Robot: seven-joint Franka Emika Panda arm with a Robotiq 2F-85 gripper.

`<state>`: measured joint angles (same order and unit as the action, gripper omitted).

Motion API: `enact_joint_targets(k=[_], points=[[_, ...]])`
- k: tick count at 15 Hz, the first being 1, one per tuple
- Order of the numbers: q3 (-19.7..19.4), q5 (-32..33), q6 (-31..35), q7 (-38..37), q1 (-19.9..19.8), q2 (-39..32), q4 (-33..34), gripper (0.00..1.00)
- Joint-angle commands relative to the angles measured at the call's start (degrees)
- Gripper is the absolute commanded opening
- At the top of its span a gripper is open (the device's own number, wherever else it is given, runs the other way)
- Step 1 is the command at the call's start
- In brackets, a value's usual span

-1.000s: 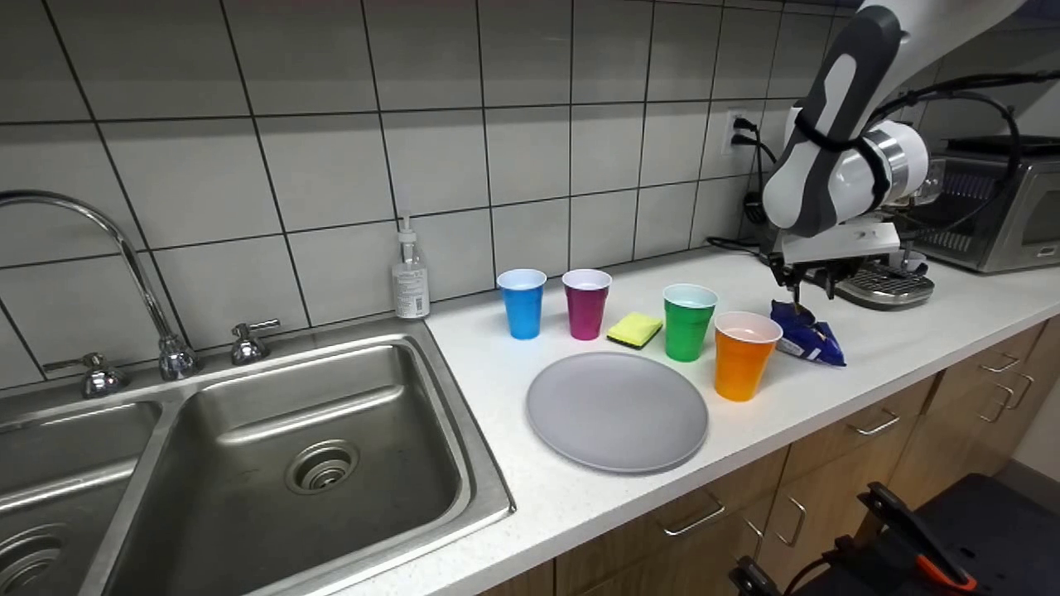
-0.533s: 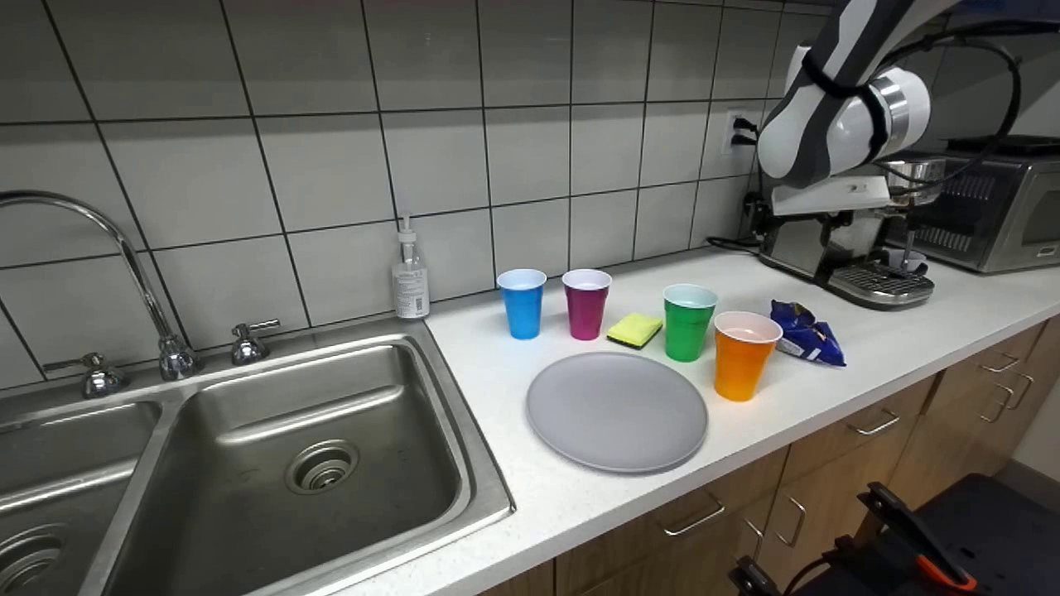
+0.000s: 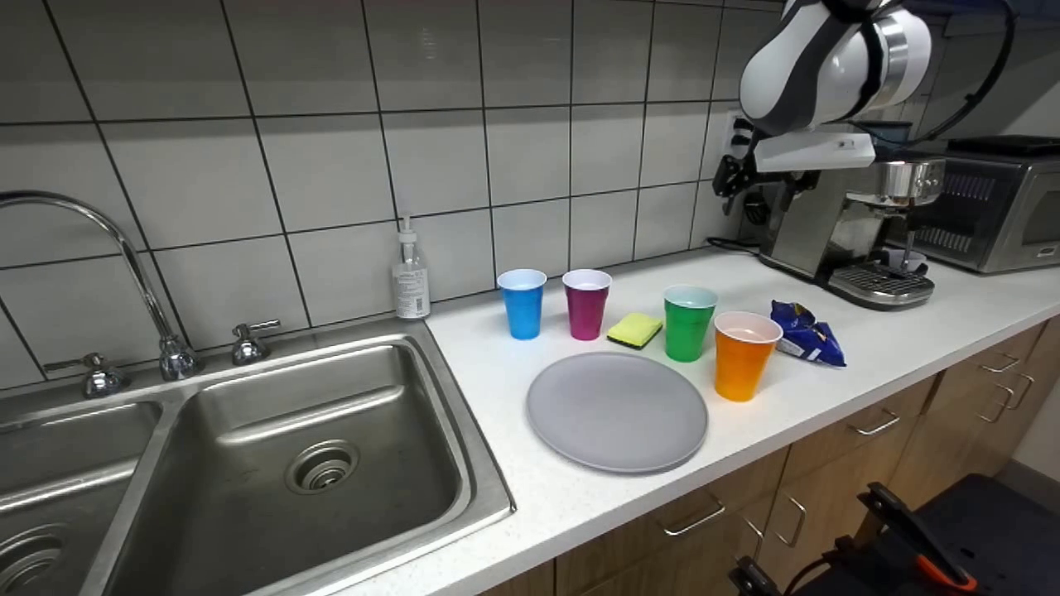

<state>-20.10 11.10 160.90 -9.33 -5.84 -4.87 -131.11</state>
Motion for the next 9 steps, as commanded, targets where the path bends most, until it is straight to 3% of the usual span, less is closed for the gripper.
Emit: enact_joint_targets(k=[1, 9], points=[[4.9, -5.6, -3.6, 9.3, -1.9, 7.7, -5.4, 1.0], [7.9, -15.7, -13.1, 23.7, 0.1, 14.2, -9.2, 1.0]])
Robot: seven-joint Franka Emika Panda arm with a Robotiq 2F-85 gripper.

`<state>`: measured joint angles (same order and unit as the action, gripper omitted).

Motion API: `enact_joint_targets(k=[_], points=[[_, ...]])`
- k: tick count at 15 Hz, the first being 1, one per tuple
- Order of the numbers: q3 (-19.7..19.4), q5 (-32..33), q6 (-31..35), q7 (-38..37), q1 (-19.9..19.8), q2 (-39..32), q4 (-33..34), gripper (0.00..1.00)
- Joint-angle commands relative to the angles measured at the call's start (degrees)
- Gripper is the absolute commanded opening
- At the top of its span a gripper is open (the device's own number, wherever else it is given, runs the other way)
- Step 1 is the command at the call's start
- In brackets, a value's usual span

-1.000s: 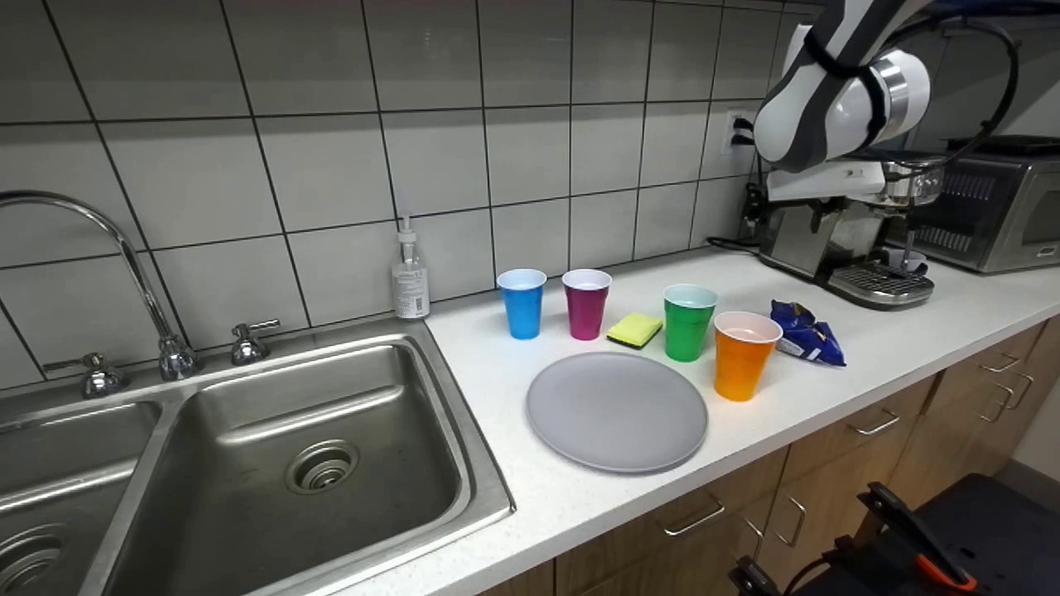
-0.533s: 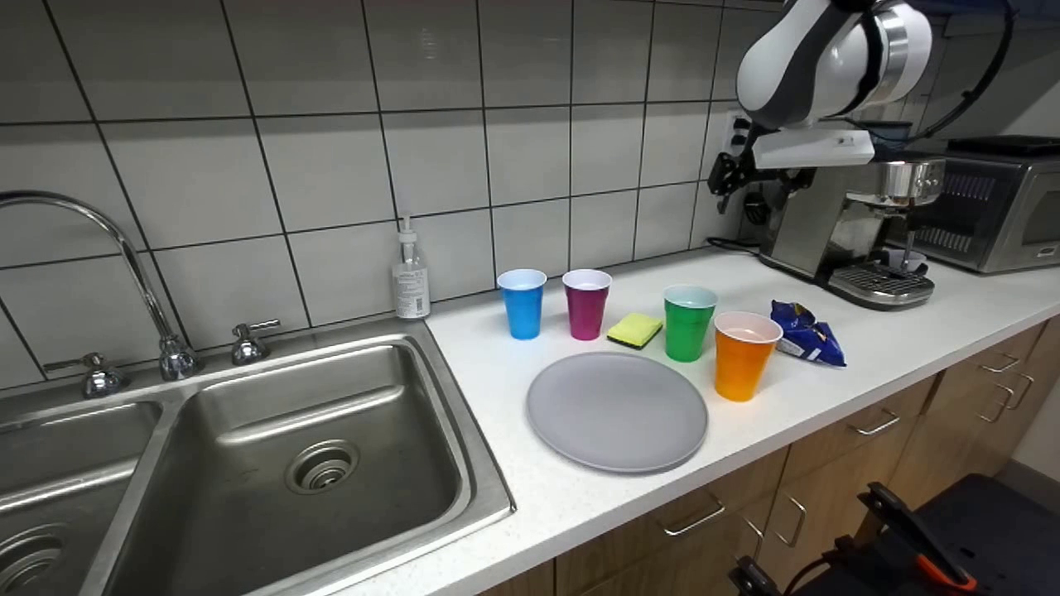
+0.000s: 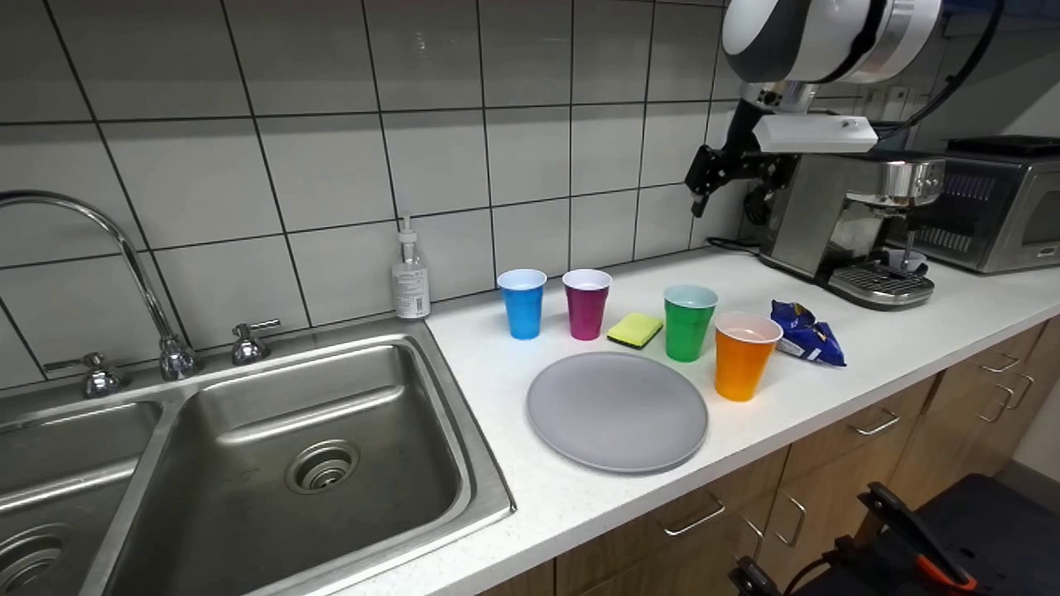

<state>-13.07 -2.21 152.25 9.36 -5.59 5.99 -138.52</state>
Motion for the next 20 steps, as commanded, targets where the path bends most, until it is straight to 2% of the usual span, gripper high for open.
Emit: enact_joint_targets(k=[1, 6, 7, 17, 20], points=[[1.0, -2.1, -5.7, 6.1, -0.1, 3.7, -2.2, 1.0], [1.4, -0.5, -11.4, 9.5, 0.0, 4.6, -3.3, 1.0], [1.4, -0.8, -8.7, 7.4, -0.4, 2.5, -2.3, 1.0], [1.6, -0.8, -9.7, 8.2, -0.3, 2.7, -2.6, 1.0], [1.8, 0.1, -8.6, 8.8, -0.3, 5.4, -5.3, 1.0]])
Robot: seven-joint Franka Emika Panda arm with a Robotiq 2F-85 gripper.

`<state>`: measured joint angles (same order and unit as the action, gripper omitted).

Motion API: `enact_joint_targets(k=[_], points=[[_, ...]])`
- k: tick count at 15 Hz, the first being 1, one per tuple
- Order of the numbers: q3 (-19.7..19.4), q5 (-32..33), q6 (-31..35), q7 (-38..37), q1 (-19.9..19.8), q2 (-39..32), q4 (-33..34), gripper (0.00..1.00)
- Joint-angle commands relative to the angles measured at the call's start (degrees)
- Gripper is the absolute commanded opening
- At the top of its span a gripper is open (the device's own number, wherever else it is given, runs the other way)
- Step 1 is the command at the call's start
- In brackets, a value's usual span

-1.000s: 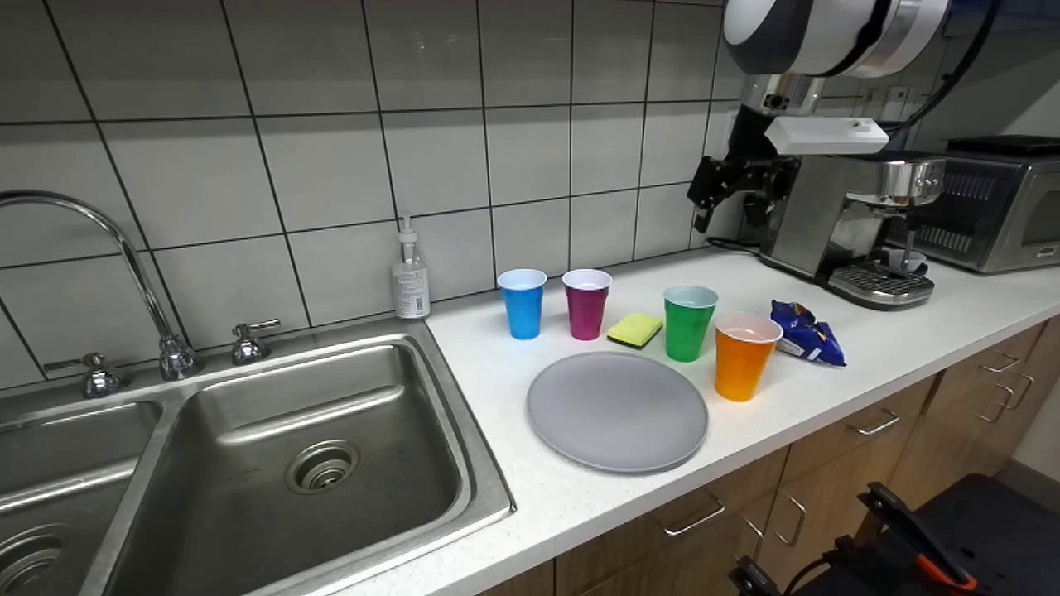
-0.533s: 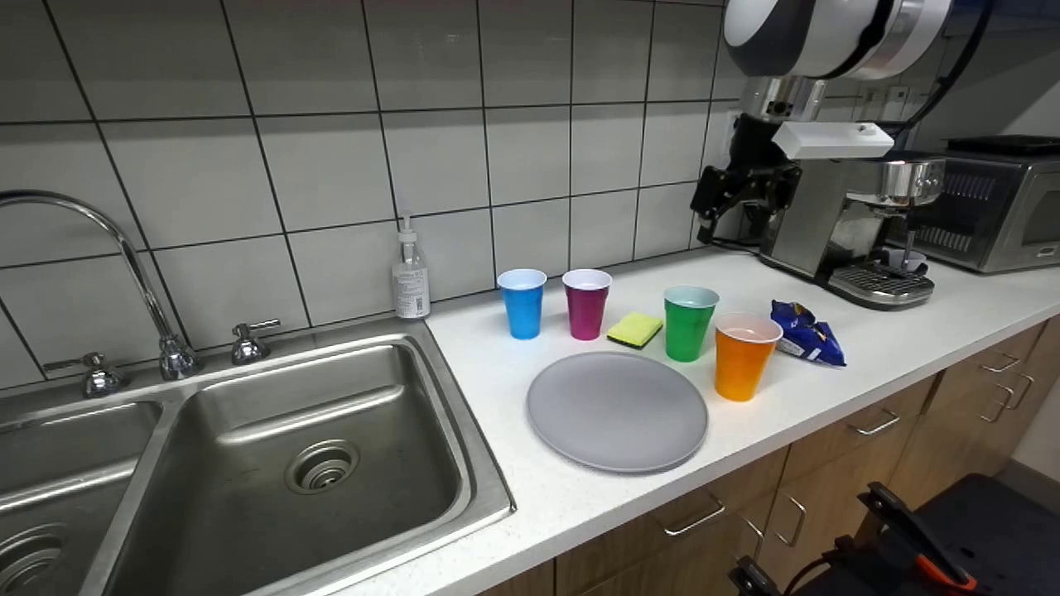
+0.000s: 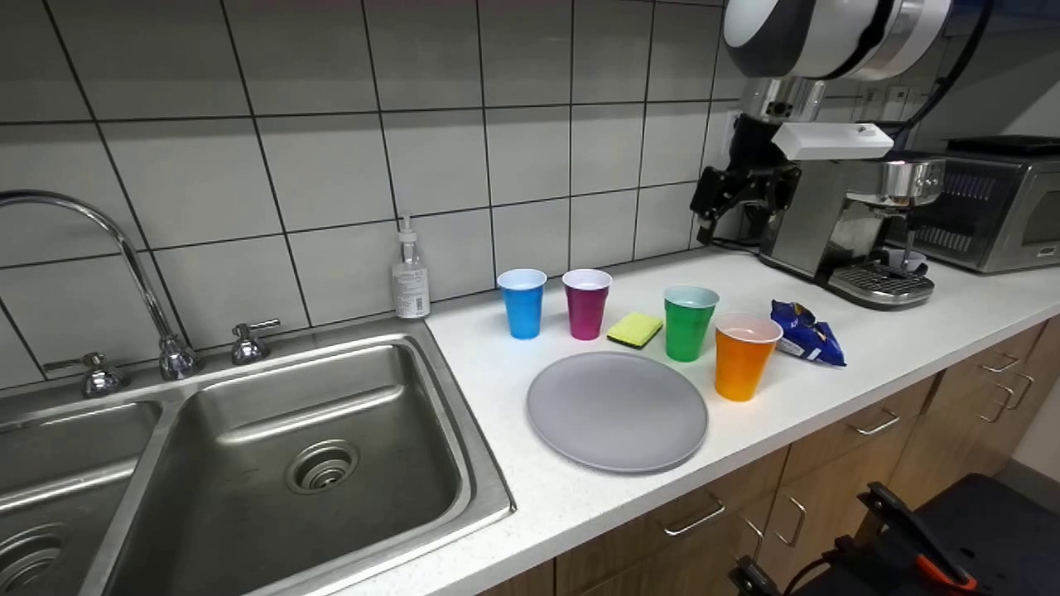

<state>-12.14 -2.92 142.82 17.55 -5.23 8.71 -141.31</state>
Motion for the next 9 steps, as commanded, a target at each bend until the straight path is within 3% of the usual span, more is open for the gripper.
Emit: enact_joint_targets(k=[1, 9], points=[[0.9, 1.2, 1.1, 0.7, -0.7, 3.0, -3.2, 1.0], [1.3, 4.5, 4.8, 0.3, -0.6, 4.3, -8.6, 1.0]])
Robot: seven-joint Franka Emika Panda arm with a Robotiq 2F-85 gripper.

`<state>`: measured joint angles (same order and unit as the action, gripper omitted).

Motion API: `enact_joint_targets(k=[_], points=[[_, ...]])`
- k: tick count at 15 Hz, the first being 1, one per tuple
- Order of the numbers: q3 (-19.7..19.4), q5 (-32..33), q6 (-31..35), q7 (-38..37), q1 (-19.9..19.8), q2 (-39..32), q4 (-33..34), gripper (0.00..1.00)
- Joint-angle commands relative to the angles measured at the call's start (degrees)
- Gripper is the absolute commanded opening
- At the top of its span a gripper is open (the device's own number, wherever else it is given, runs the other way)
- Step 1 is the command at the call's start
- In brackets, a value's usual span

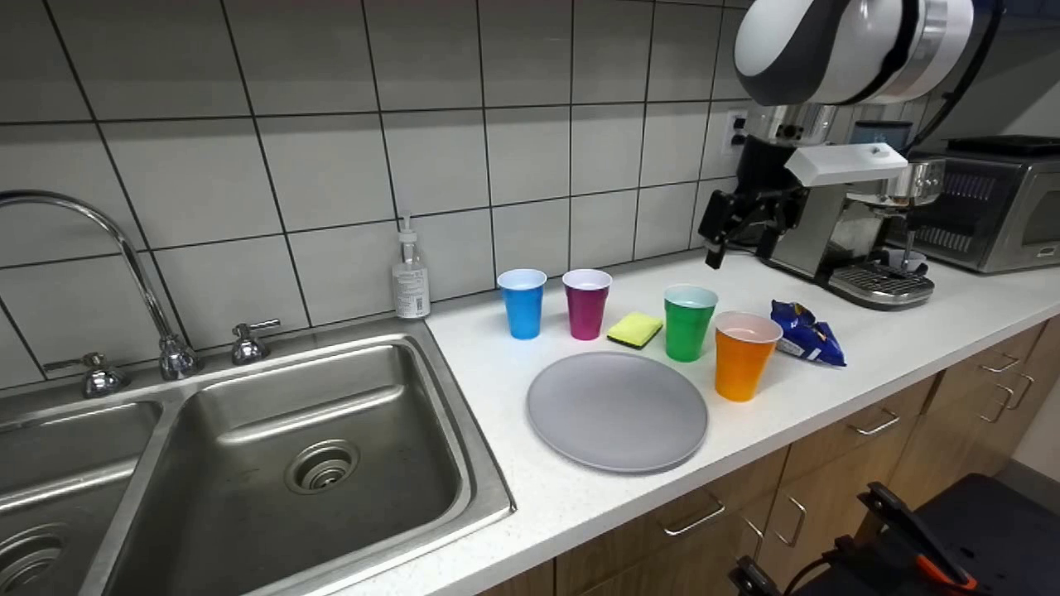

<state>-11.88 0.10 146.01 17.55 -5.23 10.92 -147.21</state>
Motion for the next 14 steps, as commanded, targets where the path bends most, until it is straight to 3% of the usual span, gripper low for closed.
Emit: enact_joint_targets(k=[1, 14], points=[[1.2, 1.8, 1.8, 0.3, -0.5, 2.0, -3.2, 1.0], [3.4, 3.9, 5.3, -1.3, -0.1, -3.0, -4.9, 1.0]])
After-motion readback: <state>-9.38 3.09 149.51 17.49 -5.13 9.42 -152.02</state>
